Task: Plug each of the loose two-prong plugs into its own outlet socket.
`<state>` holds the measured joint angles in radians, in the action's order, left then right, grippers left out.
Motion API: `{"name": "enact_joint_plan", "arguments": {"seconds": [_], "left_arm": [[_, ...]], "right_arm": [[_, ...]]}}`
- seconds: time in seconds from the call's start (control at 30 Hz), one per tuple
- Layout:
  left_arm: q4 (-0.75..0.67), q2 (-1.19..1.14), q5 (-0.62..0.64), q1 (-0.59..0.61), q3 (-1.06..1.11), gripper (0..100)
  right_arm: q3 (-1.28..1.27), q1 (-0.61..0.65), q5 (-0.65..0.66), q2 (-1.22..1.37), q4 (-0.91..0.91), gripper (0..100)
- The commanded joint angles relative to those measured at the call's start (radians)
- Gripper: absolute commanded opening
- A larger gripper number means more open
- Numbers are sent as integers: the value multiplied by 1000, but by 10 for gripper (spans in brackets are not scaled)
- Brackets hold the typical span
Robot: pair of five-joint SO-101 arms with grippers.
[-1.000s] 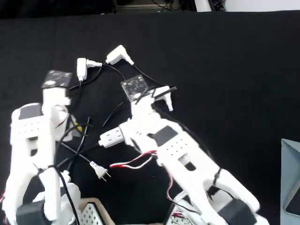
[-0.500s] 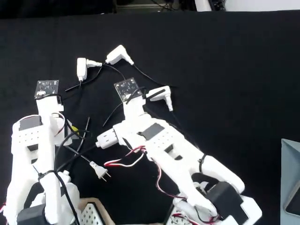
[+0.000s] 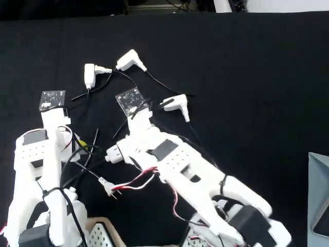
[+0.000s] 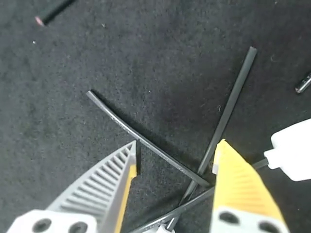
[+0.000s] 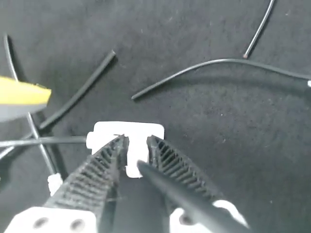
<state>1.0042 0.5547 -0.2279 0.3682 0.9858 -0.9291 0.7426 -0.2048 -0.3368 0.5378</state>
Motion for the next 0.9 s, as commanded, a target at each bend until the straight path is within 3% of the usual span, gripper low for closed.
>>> {"name": "enact_joint_plan", "arguments": {"seconds": [0.0,0.87], "left_arm": [[-15,25,5,10,-8,257],[-14,25,5,15,-7,257]], "right_arm": [[42,-15,23,30,-35,13],[41,2,29,174,-81,12]]}}
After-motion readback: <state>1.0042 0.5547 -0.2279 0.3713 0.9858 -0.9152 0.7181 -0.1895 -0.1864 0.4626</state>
